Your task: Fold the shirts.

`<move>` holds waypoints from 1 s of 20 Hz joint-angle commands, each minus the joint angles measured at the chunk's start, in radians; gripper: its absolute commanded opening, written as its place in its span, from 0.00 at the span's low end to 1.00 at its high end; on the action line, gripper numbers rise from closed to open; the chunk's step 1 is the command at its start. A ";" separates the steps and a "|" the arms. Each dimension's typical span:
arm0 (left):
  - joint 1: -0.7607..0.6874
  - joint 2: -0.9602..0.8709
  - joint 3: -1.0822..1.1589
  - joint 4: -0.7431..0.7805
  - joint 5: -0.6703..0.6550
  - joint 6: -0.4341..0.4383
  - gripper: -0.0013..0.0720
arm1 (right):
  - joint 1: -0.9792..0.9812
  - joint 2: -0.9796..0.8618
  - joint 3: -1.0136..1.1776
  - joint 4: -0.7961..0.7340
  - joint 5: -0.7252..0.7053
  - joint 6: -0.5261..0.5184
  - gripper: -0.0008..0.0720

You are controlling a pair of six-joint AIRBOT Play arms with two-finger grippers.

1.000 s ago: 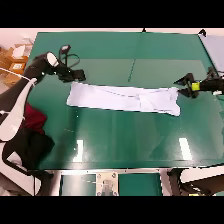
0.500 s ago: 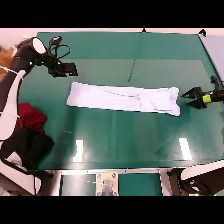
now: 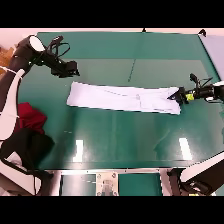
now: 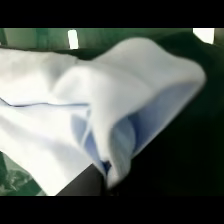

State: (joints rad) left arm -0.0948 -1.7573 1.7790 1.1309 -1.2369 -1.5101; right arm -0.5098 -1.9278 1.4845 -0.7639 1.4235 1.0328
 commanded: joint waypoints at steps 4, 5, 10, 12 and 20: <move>-0.147 -0.047 -0.028 -0.080 0.110 0.011 0.06 | 0.033 0.045 0.107 0.012 0.135 0.085 0.03; -0.196 -0.072 -0.032 -0.099 0.150 0.011 0.06 | 0.036 0.072 0.119 0.012 0.156 0.094 0.03; -0.464 -0.244 -0.034 -0.234 0.478 0.026 0.06 | 0.073 0.235 0.171 0.013 0.237 0.174 0.03; -0.523 -0.290 -0.030 -0.271 0.561 0.026 0.06 | 0.101 0.282 0.202 0.013 0.258 0.194 0.03; -0.558 -0.414 0.098 -0.431 0.537 0.027 0.06 | 0.214 0.335 0.372 0.013 0.305 0.270 0.03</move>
State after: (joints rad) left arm -0.6403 -2.1407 1.8431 0.7586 -0.7052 -1.4868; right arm -0.3290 -1.6054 1.8107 -0.7506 1.7153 1.2743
